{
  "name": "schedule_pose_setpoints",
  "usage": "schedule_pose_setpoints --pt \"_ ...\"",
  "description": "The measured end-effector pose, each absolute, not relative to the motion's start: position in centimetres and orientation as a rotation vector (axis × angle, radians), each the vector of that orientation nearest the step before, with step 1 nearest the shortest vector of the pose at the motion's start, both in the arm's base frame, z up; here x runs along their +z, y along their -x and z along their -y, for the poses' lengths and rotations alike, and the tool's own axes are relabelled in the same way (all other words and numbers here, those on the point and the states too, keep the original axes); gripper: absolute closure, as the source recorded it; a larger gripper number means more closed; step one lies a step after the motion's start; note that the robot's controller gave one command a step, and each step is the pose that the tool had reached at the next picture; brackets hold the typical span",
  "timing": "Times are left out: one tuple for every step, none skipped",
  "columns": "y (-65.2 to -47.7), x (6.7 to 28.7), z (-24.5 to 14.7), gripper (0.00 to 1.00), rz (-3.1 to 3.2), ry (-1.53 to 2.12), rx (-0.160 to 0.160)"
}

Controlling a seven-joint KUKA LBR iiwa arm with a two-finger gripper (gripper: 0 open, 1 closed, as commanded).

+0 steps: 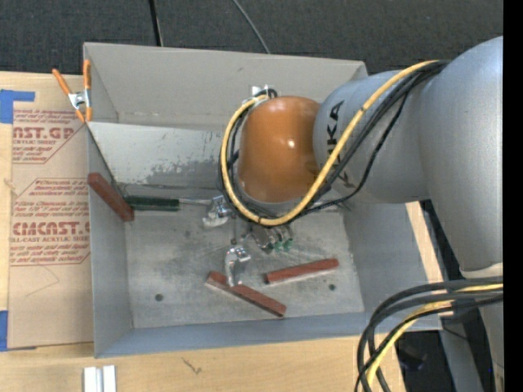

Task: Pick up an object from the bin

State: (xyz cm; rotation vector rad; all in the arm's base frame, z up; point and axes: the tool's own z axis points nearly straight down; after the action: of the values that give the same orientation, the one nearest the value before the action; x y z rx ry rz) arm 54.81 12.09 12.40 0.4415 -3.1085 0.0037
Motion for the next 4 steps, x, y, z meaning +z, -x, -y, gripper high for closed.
schedule_pose_setpoints --pt "-53.77 8.07 -10.80 1.00 3.108 -0.345 -0.002" --pt "-54.66 7.95 -10.92 0.00 3.156 -0.342 -0.013" --pt "-54.32 7.66 -10.65 1.00 3.143 -0.342 -0.005" --pt "-53.78 7.25 -10.63 0.00 3.123 -0.342 -0.004"
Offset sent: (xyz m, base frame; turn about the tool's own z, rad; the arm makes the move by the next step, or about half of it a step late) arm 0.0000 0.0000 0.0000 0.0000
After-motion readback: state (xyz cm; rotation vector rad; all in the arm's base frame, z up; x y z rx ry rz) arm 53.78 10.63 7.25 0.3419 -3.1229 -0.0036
